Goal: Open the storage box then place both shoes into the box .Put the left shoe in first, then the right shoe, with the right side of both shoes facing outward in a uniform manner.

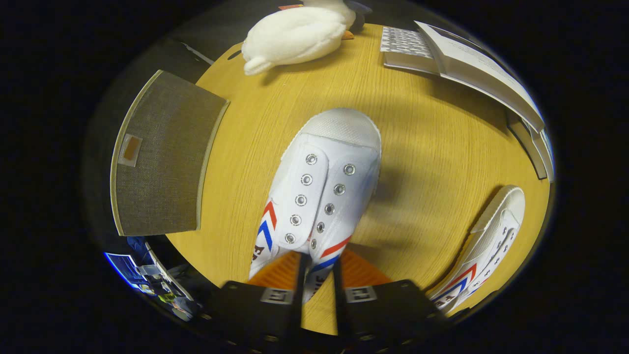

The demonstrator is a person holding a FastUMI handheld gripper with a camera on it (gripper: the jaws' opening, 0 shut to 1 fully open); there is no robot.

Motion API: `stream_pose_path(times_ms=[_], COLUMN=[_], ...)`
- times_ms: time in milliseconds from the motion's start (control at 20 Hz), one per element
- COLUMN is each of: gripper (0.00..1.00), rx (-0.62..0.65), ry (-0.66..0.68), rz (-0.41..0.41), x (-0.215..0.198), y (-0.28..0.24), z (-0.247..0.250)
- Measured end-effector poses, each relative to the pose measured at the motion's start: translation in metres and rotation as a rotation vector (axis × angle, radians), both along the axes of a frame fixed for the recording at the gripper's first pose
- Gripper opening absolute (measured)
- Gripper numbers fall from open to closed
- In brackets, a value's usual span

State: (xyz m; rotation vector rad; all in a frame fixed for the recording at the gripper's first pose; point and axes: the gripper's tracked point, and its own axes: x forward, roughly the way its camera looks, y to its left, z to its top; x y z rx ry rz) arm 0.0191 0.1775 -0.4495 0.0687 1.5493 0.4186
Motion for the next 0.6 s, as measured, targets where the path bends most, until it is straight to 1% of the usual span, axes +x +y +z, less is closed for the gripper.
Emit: stream_pose_path(times_ms=[50,150,300,600], gripper=[0.09,0.08,0.08,0.07], rx=[0.027,0.042,0.051,0.110], ry=[0.010,0.016,0.007,-0.009], rz=[-0.035,-0.050,-0.033,-0.020], x=[0.000,0.000,-0.002,-0.007], y=[-0.004,-0.005,-0.008,0.001], z=[0.005,0.009,0.021,0.067])
